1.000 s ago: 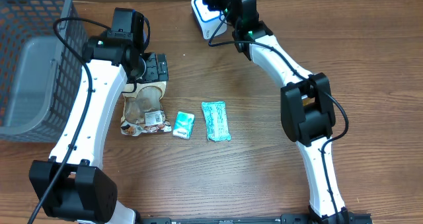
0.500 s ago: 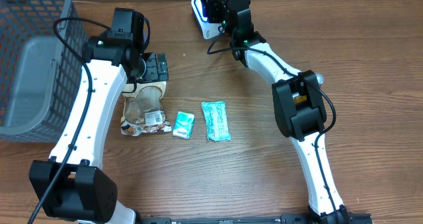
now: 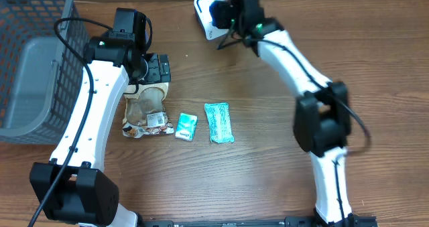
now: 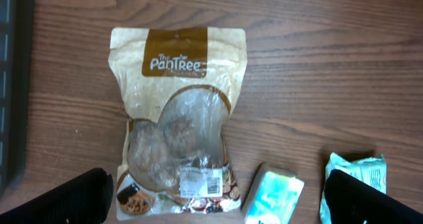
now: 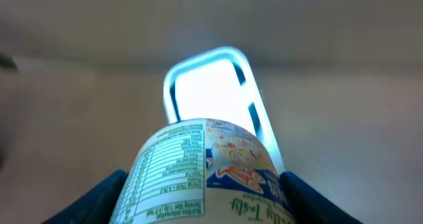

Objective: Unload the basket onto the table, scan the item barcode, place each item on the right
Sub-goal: 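Carry the container to the scanner and hold its label there, then carry the green-capped container back and set it down on the right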

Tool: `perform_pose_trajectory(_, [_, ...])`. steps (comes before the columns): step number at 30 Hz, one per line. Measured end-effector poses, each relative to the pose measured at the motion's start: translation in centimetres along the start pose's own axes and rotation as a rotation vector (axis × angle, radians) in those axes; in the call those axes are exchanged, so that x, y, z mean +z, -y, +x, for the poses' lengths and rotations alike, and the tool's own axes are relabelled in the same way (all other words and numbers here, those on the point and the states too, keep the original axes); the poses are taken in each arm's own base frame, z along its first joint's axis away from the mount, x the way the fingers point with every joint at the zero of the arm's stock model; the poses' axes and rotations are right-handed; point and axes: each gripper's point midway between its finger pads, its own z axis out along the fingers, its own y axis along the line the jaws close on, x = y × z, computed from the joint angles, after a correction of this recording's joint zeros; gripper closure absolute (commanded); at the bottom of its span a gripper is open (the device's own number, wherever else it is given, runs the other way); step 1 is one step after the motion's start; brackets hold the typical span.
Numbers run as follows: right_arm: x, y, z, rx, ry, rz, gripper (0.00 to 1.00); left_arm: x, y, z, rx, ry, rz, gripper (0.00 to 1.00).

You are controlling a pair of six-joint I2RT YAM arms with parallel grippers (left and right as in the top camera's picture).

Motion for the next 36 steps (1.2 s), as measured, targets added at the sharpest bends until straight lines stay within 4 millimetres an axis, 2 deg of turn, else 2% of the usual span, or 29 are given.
perform_pose_trajectory(2, [-5.4, -0.5, -0.8, 0.000, -0.088, 0.033, 0.92, 0.0, 0.0, 0.0, 0.000, 0.000, -0.001, 0.00])
perform_pose_trajectory(4, [-10.0, -0.1, 0.5, 0.006, -0.217, 0.081, 0.89, 0.0, 0.0, -0.1, 0.000, 0.003, 0.000, 0.00])
perform_pose_trajectory(7, [-16.6, 1.2, 2.6, 0.023, -0.382, 0.150, 0.90, 0.0, 0.0, 0.0, 0.000, 0.002, 0.000, 0.00])
perform_pose_trajectory(8, [-17.9, 1.9, 3.7, 0.032, -0.441, 0.177, 0.90, 0.0, 0.0, 0.0, 0.000, -0.001, -0.001, 0.00])
perform_pose_trajectory(10, [-19.1, 3.3, 5.8, 0.050, -0.542, 0.221, 0.89, 0.0, 0.0, 0.0, 0.000, 0.001, 0.000, 0.00])
perform_pose_trajectory(12, [-19.2, 5.0, 8.4, 0.069, -0.645, 0.268, 0.89, 0.0, 0.0, 0.0, 0.000, 0.000, -0.001, 0.00])
perform_pose_trajectory(17, [-17.4, 8.6, 14.8, 0.100, -0.801, 0.358, 0.83, 0.0, 0.0, 0.0, 0.000, 0.000, -0.001, 0.00])
perform_pose_trajectory(21, [-16.5, 10.5, 17.9, 0.113, -0.839, 0.413, 0.81, 0.0, 0.0, 0.0, 0.000, 0.000, -0.001, 0.00])
perform_pose_trajectory(26, [-15.4, 11.4, 19.1, 0.117, -0.816, 0.424, 0.80, 0.0, 0.0, 0.0, 0.000, 0.000, -0.001, 0.00])
perform_pose_trajectory(31, [-15.4, 12.2, 20.2, 0.114, -0.826, 0.453, 0.77, 0.0, 0.0, 0.0, 0.000, 0.000, 0.000, 0.00])
perform_pose_trajectory(33, [-15.6, 12.5, 20.8, 0.112, -0.840, 0.465, 0.71, 0.0, 0.0, 0.0, 0.000, 0.000, -0.001, 0.00])
perform_pose_trajectory(34, [-15.6, 12.6, 21.0, 0.112, -0.844, 0.467, 0.64, 0.0, 0.0, 0.0, 0.000, 0.000, -0.001, 0.00])
perform_pose_trajectory(36, [-15.6, 12.7, 21.2, 0.111, -0.847, 0.471, 0.41, 0.0, 0.0, 0.0, 0.000, 0.000, -0.001, 0.00])
